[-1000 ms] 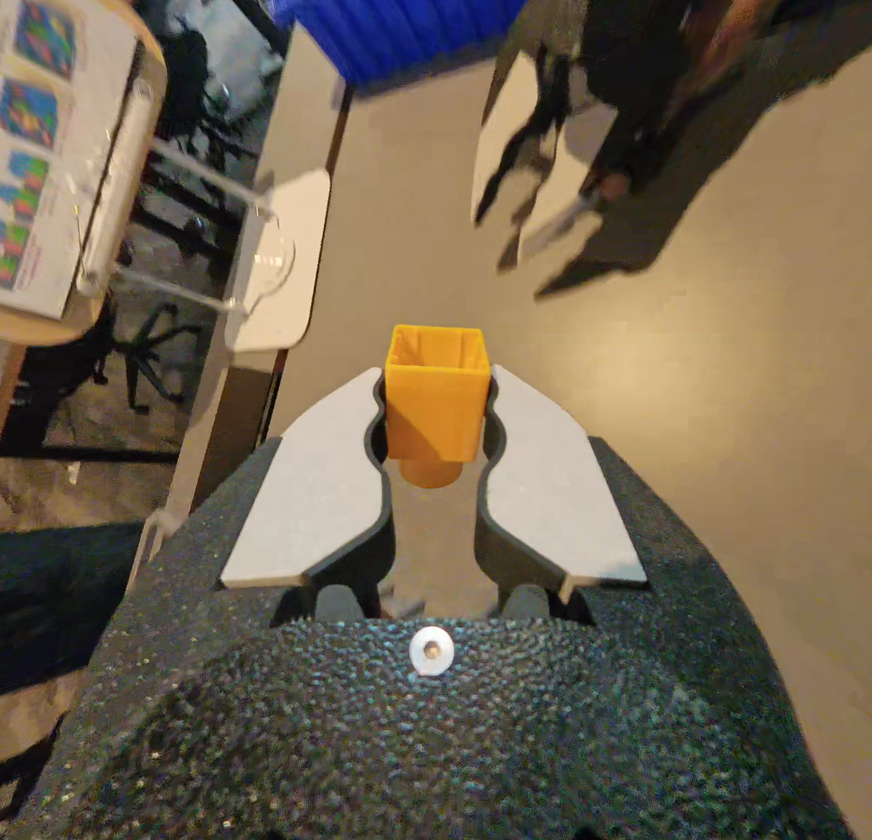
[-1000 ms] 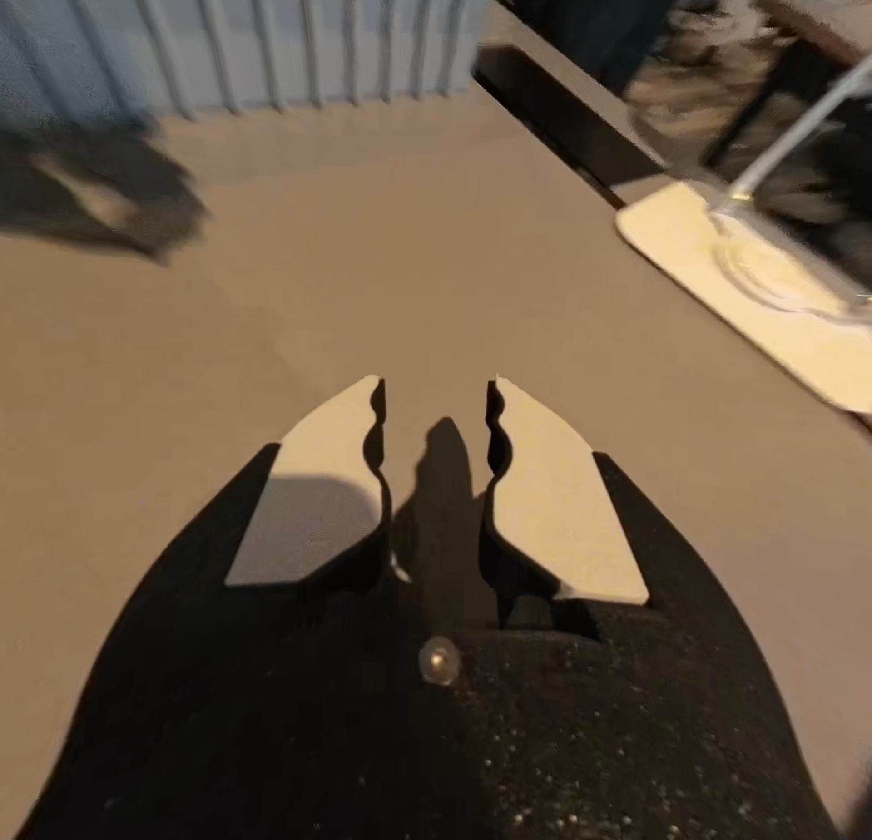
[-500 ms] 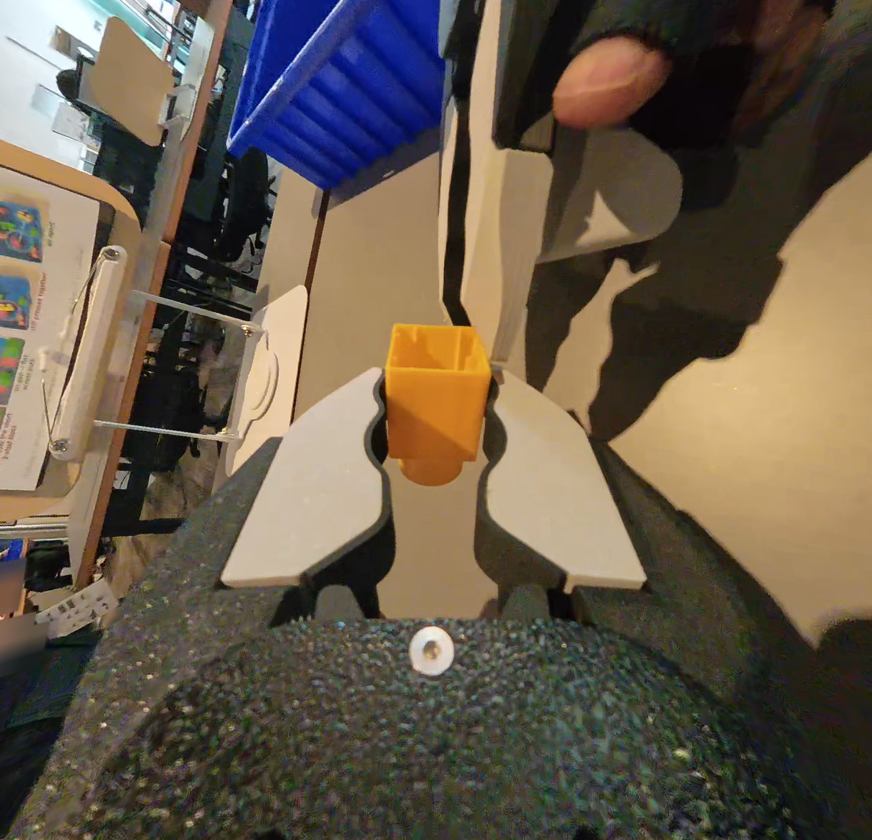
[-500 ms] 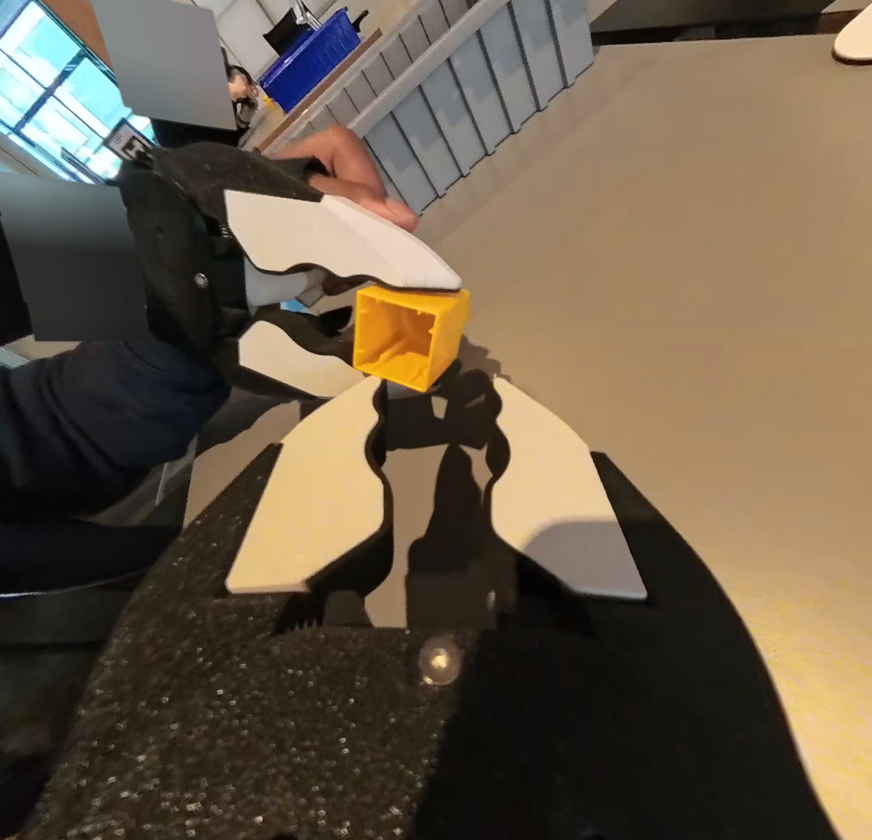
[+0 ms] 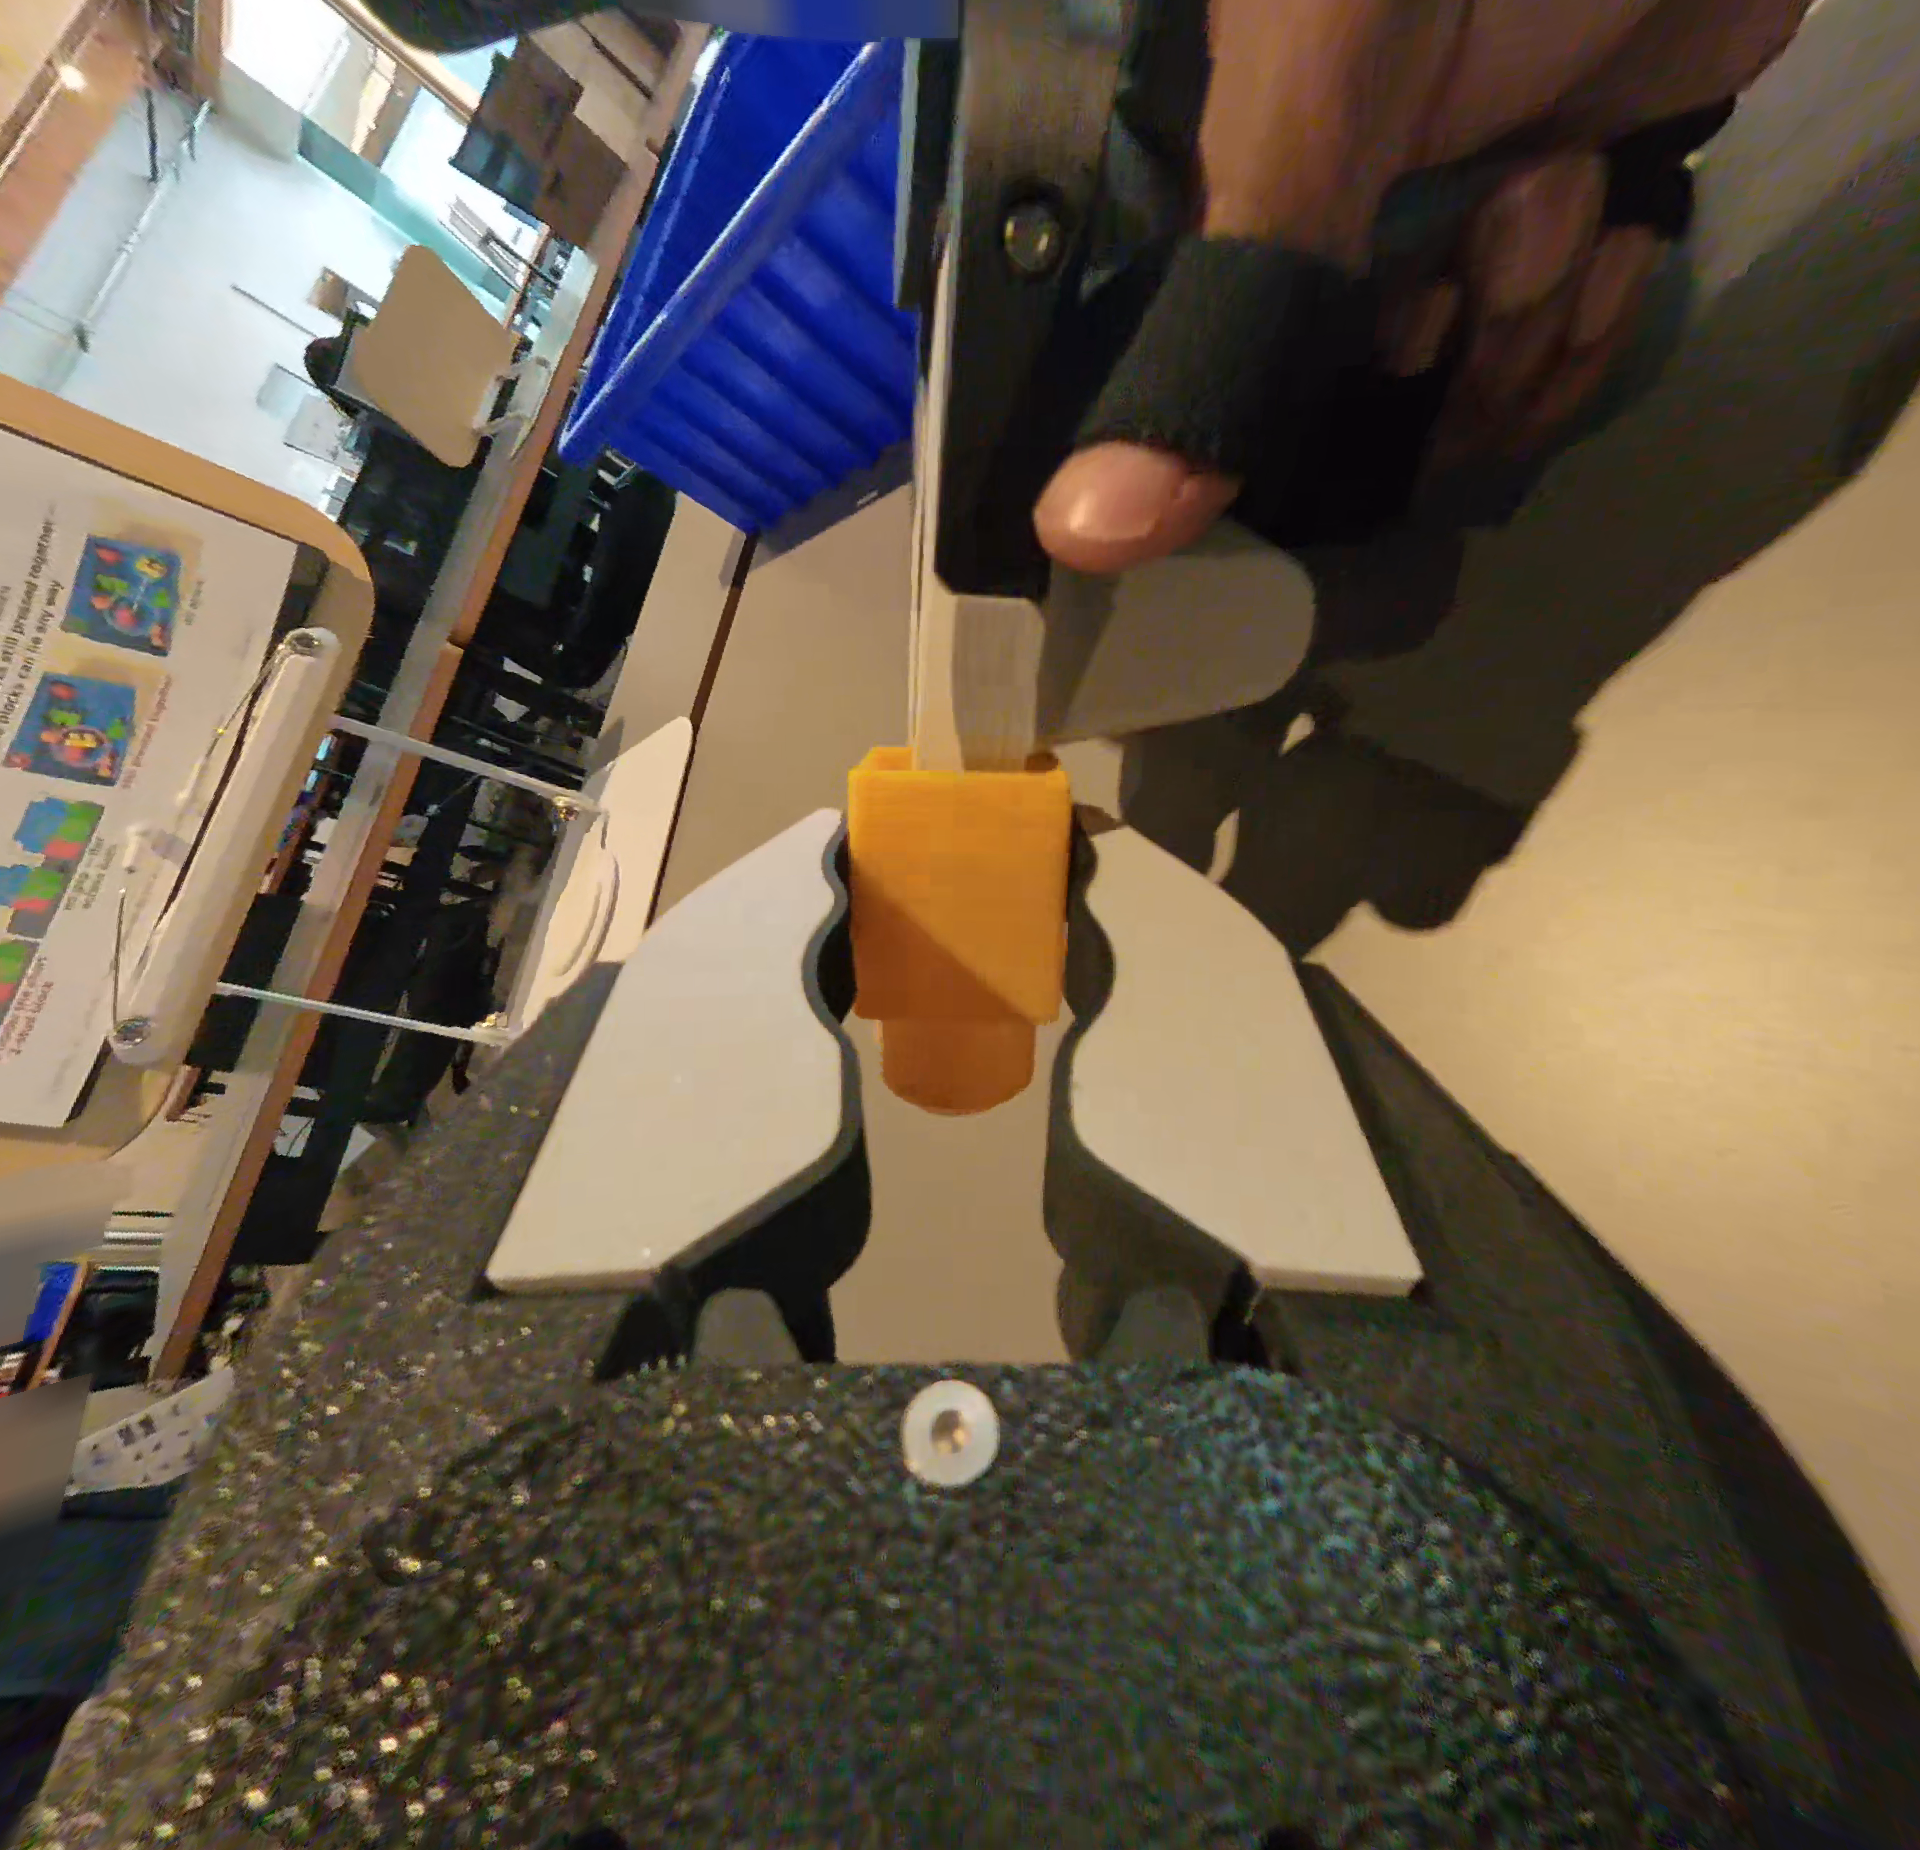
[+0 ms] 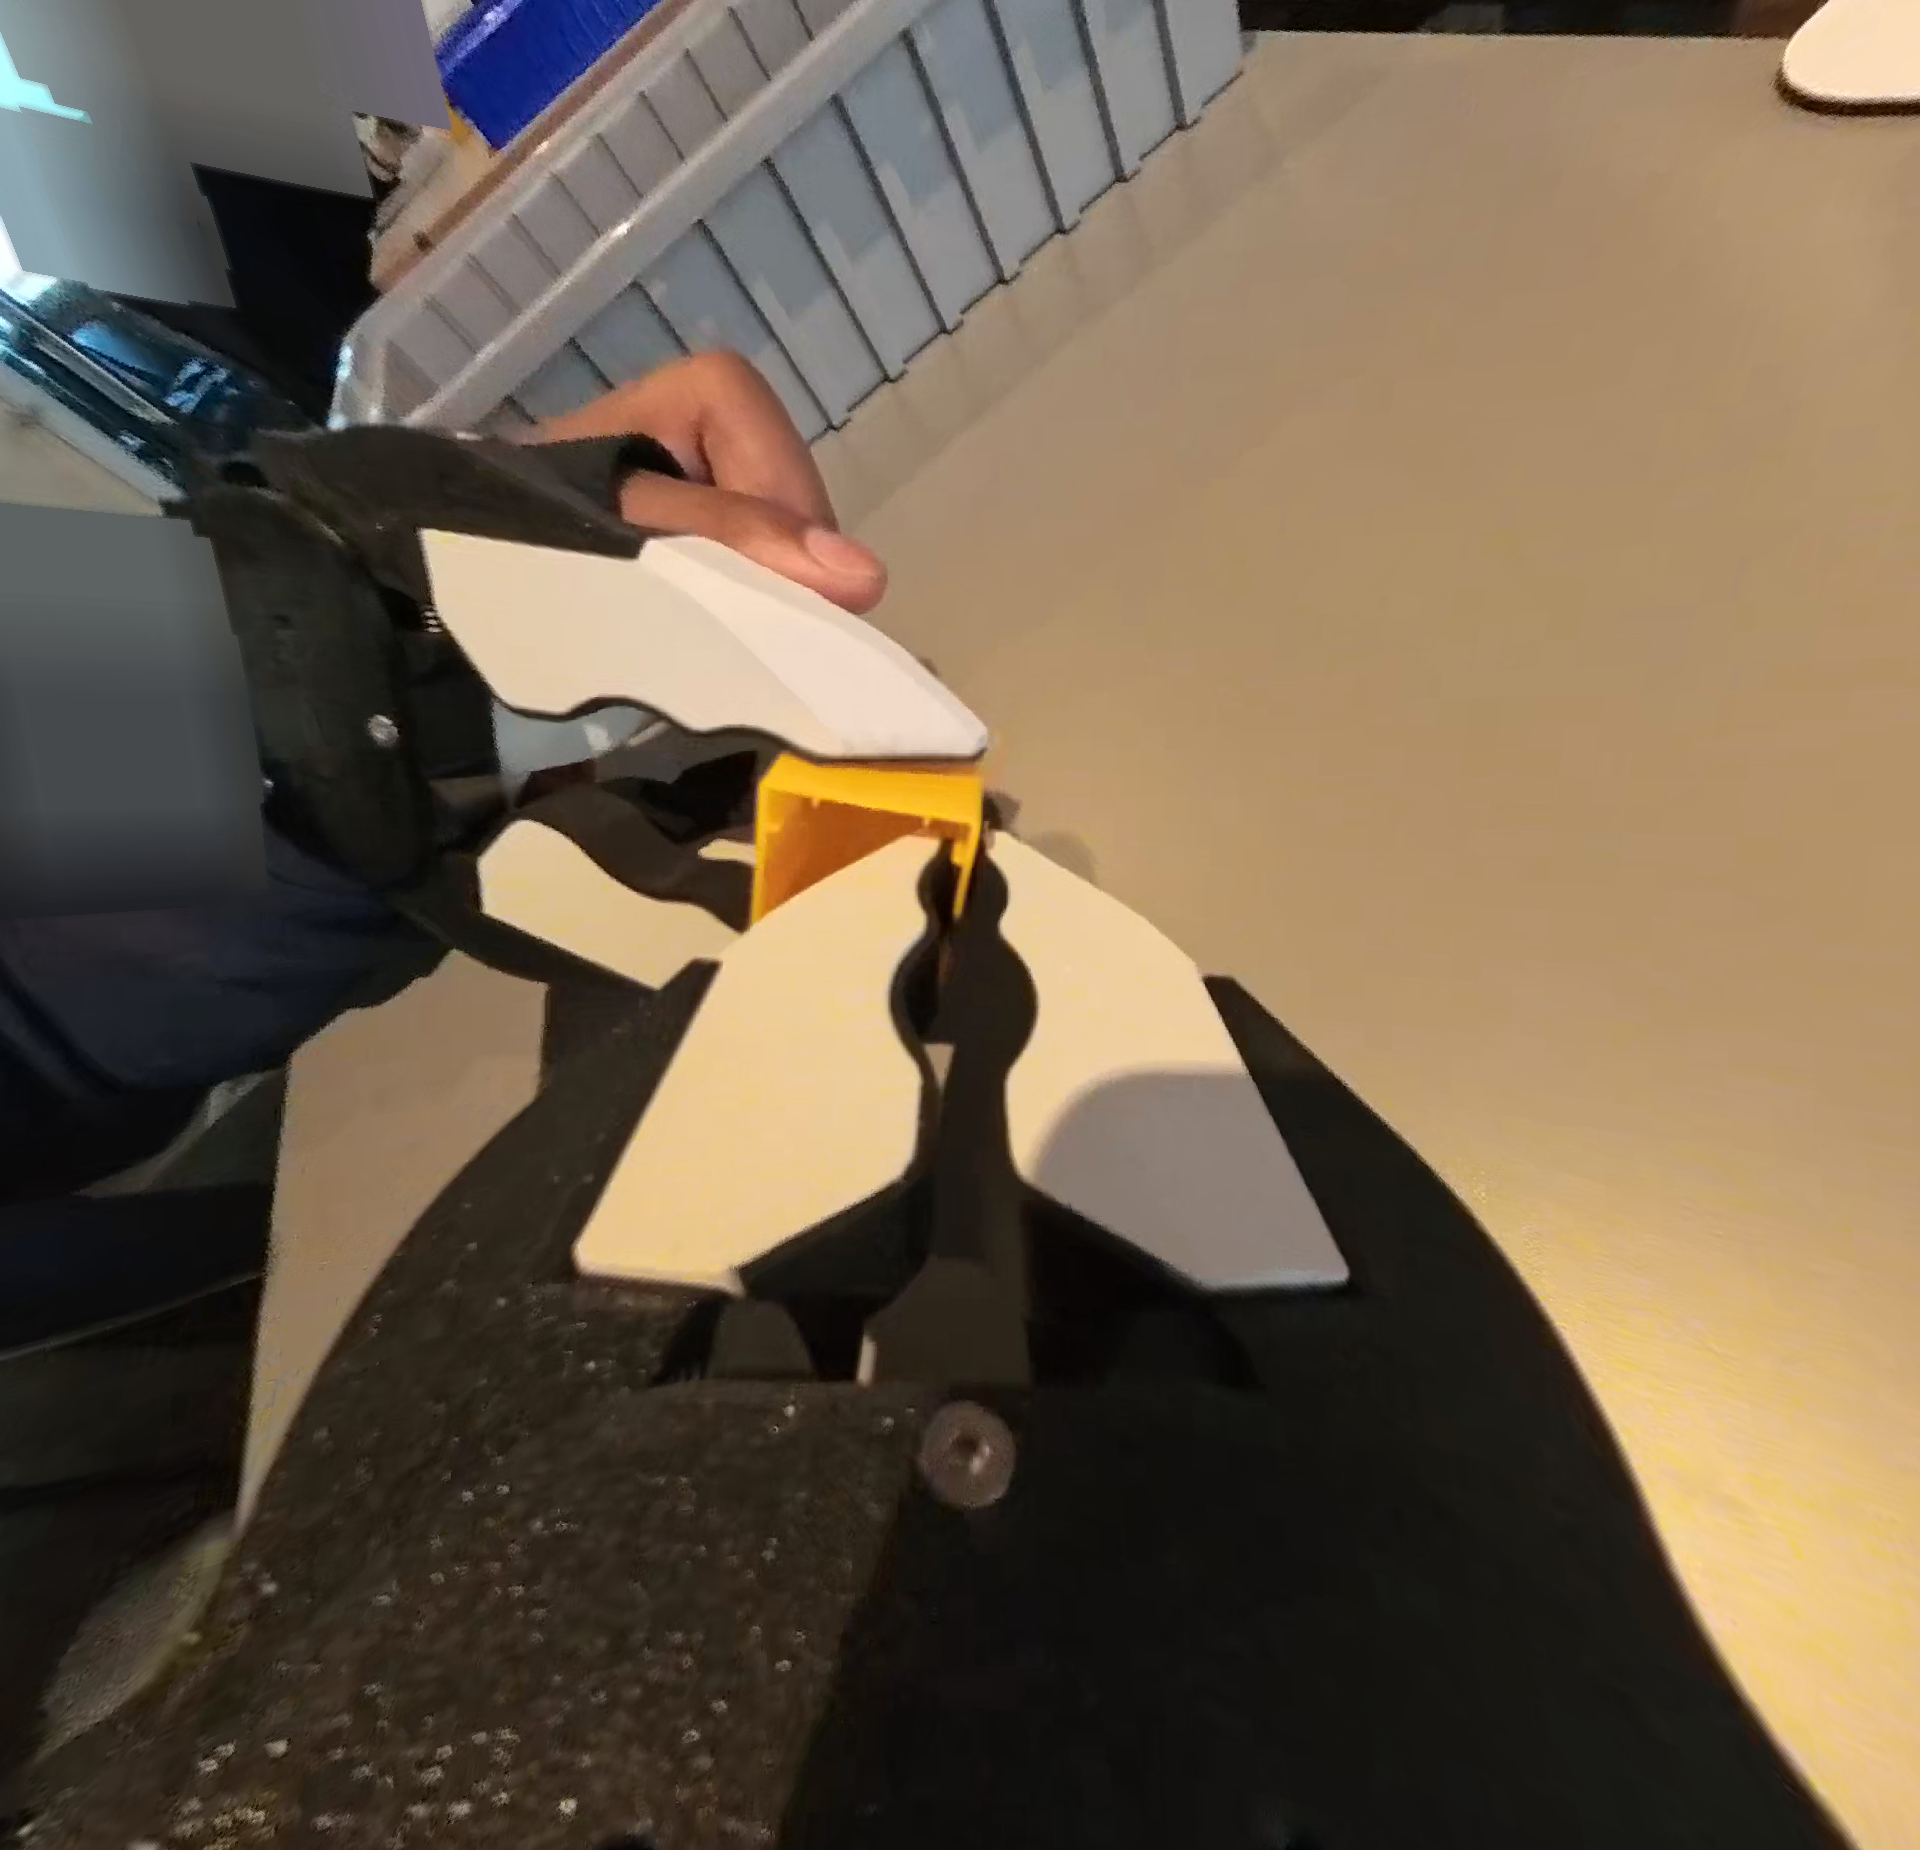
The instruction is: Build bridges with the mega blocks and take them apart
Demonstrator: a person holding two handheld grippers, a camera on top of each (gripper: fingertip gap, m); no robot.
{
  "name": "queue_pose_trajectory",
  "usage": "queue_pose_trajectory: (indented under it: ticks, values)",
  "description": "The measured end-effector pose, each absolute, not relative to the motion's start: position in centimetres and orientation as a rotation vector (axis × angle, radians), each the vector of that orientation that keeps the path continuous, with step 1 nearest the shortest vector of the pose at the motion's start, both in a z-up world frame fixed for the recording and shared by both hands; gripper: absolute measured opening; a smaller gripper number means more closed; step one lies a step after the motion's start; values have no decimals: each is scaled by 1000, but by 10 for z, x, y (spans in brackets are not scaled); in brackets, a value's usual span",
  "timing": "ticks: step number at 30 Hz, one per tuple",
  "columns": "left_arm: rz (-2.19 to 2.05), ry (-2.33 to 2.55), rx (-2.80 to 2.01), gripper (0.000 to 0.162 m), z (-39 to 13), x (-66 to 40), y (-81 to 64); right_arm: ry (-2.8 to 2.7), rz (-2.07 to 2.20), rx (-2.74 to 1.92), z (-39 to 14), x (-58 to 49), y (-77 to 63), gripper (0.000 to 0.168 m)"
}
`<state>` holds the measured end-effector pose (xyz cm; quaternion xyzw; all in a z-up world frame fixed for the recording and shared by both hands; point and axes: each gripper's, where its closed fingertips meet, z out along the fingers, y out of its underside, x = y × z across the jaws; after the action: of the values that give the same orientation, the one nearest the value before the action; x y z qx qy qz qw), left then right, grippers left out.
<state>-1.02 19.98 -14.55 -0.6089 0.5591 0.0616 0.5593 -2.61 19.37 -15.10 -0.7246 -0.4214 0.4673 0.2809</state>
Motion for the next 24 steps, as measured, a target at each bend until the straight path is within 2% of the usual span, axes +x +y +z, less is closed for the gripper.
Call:
queue_pose_trajectory:
  ticks: [4, 6, 10, 14, 16, 19, 24]
  values:
    - [136, 1258, -1383, 38, -139, -11, 199, -1113, 1152, -1948, -148, -22, 202, 1]
    - [49, 1149, -1329, 44, -122, -13, 196, -1085, 1101, -1933, -137, -15, 209, 1]
    - [-166, 900, -1265, 44, -86, -32, 191, -1042, 934, -1837, -76, 18, 217, 1]
    - [-174, 870, -1331, 38, -99, -45, 199, -967, 435, -1764, -14, 125, 267, 1]
    - [-122, 914, -1351, 38, -109, -44, 203, -988, 202, -1888, -34, 191, 305, 1]
    - [-84, 967, -1352, 38, -116, -38, 203, -969, 127, -2039, -87, 253, 347, 1]
    - [-57, 988, -1367, 38, -123, -37, 202, -1176, -126, -2182, -158, 287, 358, 2]
